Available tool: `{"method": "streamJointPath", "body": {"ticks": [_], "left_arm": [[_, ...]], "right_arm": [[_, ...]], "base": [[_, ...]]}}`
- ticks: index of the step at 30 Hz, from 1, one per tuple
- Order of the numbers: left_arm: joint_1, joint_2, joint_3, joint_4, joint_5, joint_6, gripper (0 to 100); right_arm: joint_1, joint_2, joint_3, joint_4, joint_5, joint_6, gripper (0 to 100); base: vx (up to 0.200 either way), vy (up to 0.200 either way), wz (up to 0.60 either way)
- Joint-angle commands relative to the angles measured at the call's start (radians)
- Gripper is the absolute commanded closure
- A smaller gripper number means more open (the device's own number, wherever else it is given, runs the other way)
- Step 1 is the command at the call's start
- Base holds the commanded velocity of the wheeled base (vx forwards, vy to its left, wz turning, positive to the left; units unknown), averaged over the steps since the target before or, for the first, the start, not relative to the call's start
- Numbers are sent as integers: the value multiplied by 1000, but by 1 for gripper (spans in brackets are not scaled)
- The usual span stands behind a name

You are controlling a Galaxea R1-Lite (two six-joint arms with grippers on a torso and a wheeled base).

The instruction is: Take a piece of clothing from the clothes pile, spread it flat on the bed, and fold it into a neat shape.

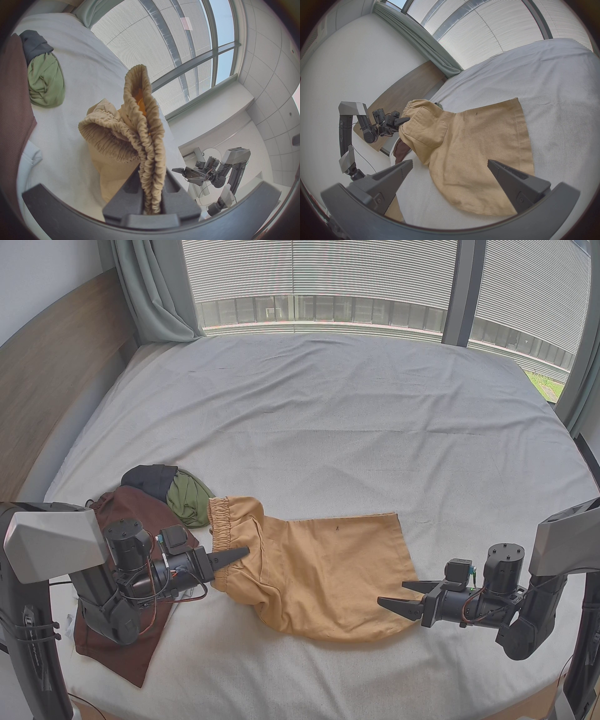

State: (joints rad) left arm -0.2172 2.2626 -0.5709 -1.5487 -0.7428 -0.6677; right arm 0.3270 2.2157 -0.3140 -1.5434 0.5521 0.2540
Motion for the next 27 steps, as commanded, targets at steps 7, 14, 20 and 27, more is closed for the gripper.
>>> {"method": "streamJointPath", "body": {"ticks": [7,14,20,27], "left_arm": [[-53,6,-41,-1,5,-13,100],[-90,25,-89,-1,59,-15,100],[-110,26,-113,-1,62,-24,100],[-151,29,-141,2,79,-41,100]], "right_arm": [[0,-25,3,0,0,4,0],[-2,-33,3,0,0,4,0],[-3,-36,3,0,0,4,0],[-6,-47,-3,0,-1,10,0]], "base": [[0,0,0],[0,0,0],[0,0,0],[0,0,0]]}}
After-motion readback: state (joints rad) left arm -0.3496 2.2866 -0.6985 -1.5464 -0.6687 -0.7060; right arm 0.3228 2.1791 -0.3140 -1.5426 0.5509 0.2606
